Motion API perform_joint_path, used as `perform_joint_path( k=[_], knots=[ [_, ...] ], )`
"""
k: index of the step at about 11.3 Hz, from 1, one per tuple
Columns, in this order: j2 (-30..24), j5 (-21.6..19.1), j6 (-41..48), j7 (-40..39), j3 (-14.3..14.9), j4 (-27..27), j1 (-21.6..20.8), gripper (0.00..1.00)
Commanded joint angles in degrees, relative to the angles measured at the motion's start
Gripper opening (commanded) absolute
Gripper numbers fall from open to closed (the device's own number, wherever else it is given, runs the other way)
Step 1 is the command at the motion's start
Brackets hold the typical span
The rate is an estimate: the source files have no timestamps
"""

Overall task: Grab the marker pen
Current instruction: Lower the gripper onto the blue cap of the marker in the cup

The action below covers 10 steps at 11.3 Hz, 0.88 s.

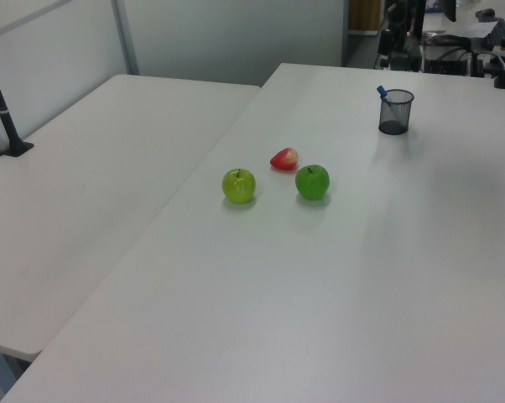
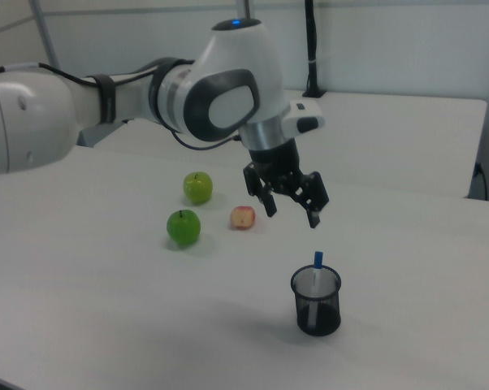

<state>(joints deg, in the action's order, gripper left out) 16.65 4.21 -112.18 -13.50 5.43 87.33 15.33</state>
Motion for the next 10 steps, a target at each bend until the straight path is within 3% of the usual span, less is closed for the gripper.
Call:
perform_joint_path(
  k=[1, 5, 10],
  knots=[
    [3.1, 1.5, -4.5, -2.7, 0.0, 0.3, 0.9, 0.99],
    [6.4, 3.0, -8.3, -2.7, 0.0, 0.4, 1.4, 0.92],
    [8.6, 3.8, -10.7, -2.7, 0.0, 0.6, 1.3, 0.60]
  ],
)
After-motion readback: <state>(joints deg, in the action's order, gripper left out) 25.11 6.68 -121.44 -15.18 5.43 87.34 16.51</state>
